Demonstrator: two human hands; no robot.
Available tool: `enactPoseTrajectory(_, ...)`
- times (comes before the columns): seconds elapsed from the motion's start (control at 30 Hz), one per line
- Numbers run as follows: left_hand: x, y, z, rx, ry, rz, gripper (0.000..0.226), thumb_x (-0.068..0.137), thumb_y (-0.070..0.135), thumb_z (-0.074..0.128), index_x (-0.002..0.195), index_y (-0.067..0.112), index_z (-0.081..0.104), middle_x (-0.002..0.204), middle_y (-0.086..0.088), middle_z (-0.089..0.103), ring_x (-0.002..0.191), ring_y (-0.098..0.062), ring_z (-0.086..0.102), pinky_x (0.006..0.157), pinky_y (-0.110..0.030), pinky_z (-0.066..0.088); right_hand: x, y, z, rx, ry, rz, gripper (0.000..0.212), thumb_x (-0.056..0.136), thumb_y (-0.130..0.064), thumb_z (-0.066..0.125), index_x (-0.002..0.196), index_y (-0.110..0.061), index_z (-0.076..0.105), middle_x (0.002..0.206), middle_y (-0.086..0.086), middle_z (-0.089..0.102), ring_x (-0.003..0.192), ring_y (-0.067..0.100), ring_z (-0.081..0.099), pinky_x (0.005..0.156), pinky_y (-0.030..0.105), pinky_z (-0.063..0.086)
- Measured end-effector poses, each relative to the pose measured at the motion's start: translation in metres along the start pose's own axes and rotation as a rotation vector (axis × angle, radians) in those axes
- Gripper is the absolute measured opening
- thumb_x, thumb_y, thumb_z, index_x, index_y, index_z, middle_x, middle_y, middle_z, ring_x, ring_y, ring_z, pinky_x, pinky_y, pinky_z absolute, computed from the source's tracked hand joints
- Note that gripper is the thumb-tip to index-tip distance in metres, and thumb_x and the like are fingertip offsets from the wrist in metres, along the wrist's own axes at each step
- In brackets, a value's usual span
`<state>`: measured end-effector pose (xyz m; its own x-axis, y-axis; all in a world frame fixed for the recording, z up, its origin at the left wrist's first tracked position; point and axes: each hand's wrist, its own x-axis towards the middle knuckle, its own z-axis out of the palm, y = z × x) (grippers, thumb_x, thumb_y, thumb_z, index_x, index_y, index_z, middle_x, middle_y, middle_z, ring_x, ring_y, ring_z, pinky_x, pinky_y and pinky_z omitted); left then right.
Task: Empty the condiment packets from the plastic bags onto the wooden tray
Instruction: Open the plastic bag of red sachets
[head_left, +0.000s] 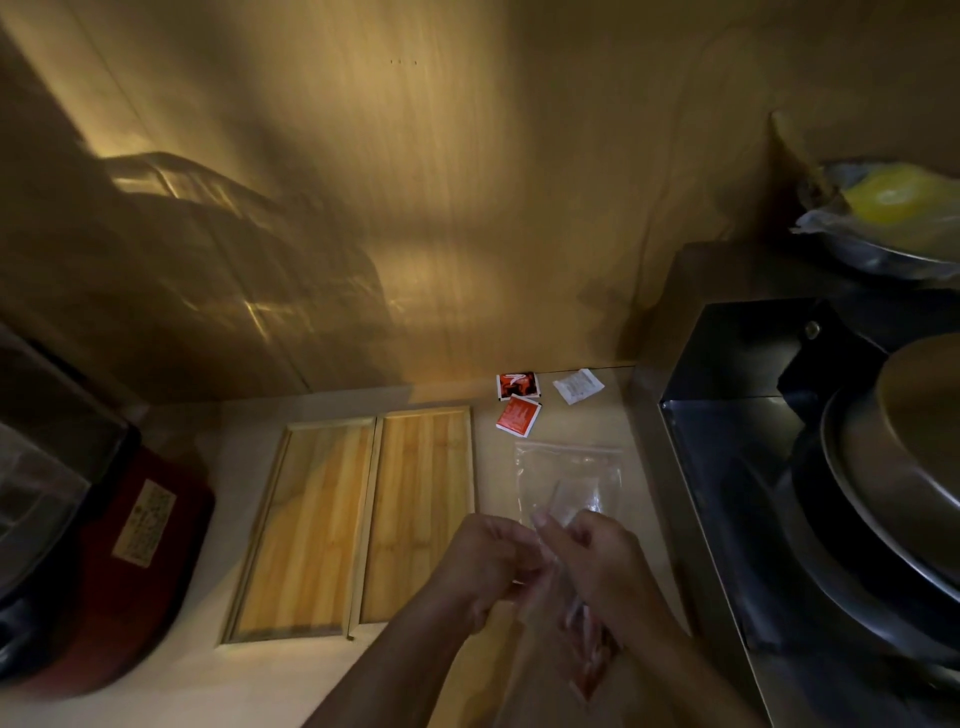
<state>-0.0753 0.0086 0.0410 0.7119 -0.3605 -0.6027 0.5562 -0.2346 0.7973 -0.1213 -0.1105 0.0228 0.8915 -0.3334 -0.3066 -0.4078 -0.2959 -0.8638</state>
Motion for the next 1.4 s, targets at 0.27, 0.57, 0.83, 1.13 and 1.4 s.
enactPoseTrajectory(0.27,-0.007,-0.002,0.010,0.036,-0.105,0.033,0.024,0.076,-0.006,0.066,0.058,0.009,0.060,0.038,0.007,0.058,0.035,-0.002,0.052,0.038,-0.012,0.037,-0.001,0.000,-0.010,0.299,-0.230,0.218,0.035,0.084,-0.019,0.060,0.051,-0.011,0.054,0.046,0.005,0.056,0.042,0.014,0.054,0.046,0.024,0.041)
enactPoseTrajectory(0.57,-0.011,-0.008,0.011,0.193,-0.125,0.035,0.030,0.080,-0.010,0.060,0.057,0.007,0.054,0.046,0.000,0.061,0.043,-0.006,0.061,0.041,-0.017,0.050,-0.007,0.003,-0.032,0.138,-0.430,0.169,0.032,0.094,-0.012,0.044,0.066,-0.005,0.059,0.048,0.006,0.064,0.041,0.019,0.061,0.039,0.021,0.040)
enactPoseTrajectory(0.83,-0.012,-0.006,0.007,0.101,-0.132,0.013,0.023,0.071,0.013,0.078,0.080,0.010,0.058,0.069,-0.006,0.068,0.065,-0.016,0.066,0.052,-0.024,0.055,-0.008,0.004,-0.032,0.261,-0.286,0.091,0.030,0.080,-0.003,0.065,0.052,-0.009,0.057,0.041,0.003,0.061,0.033,0.011,0.056,0.037,0.017,0.044)
enactPoseTrajectory(1.13,-0.009,-0.016,-0.002,0.216,-0.184,0.100,0.020,0.076,0.010,0.074,0.070,0.011,0.055,0.060,0.000,0.058,0.055,-0.008,0.058,0.048,-0.023,0.052,-0.016,-0.001,-0.026,0.161,-0.422,0.031,0.027,0.086,0.002,0.053,0.063,-0.011,0.057,0.046,-0.002,0.062,0.040,0.009,0.060,0.047,0.024,0.042)
enactPoseTrajectory(1.4,-0.015,-0.014,-0.008,0.294,-0.210,0.150,0.026,0.084,-0.006,0.051,0.066,0.012,0.052,0.060,0.001,0.059,0.054,-0.005,0.061,0.052,-0.022,0.051,-0.016,-0.002,-0.028,0.131,-0.371,-0.038,0.024,0.082,0.002,0.057,0.063,-0.011,0.065,0.049,0.001,0.060,0.043,0.012,0.055,0.045,0.021,0.042)
